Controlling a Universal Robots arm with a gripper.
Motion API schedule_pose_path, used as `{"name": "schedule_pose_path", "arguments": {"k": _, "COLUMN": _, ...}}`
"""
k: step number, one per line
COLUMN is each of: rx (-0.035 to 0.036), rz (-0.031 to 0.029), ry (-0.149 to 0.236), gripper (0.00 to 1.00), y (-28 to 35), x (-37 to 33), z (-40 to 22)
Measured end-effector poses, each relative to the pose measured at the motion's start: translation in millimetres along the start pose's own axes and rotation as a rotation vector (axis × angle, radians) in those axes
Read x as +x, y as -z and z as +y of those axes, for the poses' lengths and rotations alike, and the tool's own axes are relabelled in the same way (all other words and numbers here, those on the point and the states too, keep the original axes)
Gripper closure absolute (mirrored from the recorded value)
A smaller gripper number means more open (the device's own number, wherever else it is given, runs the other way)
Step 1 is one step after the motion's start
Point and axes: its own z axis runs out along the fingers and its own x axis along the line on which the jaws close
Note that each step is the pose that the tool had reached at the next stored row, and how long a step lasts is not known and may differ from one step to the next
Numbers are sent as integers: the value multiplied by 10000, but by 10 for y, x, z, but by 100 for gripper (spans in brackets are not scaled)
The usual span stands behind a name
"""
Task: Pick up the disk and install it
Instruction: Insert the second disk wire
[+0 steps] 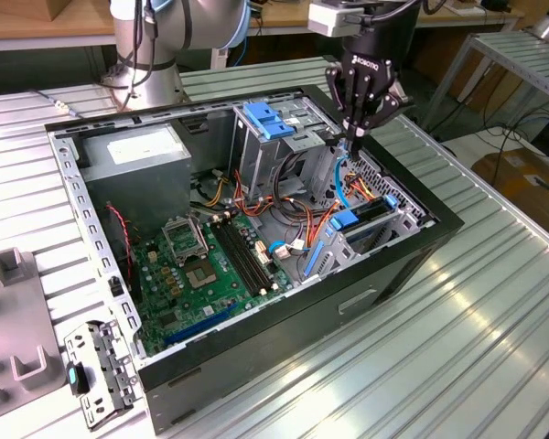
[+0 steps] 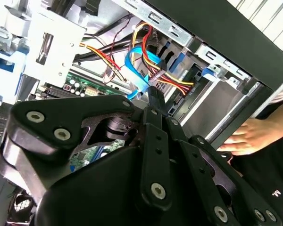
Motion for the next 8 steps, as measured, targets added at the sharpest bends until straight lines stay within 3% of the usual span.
{"name": "schedule_pose_path", "arguments": {"k": 2, "rx": 2, "rz": 100, "ry": 3, "gripper": 83, "y": -18, "x": -10, "z": 1}}
{"name": "schedule_pose_path", "arguments": {"k": 3, "rx": 4, "rz": 215, "ry": 7, "gripper": 70, "y": -38, "x": -21, "z": 2}}
{"name": "schedule_pose_path", "arguments": {"k": 4, "rx": 5, "rz": 310, "ry": 11, "gripper": 70, "y": -54, "x": -33, "z": 3}}
{"name": "schedule_pose_path", "arguments": {"k": 7, "rx": 8, "rz": 461, "ry": 17, "gripper": 70, "y": -81, "x": -57, "z": 2}}
{"name": "schedule_pose_path", "arguments": {"k": 8, "rx": 11, "rz": 586, "ry": 20, "gripper": 71, "y": -95, "x": -71, "z": 1}}
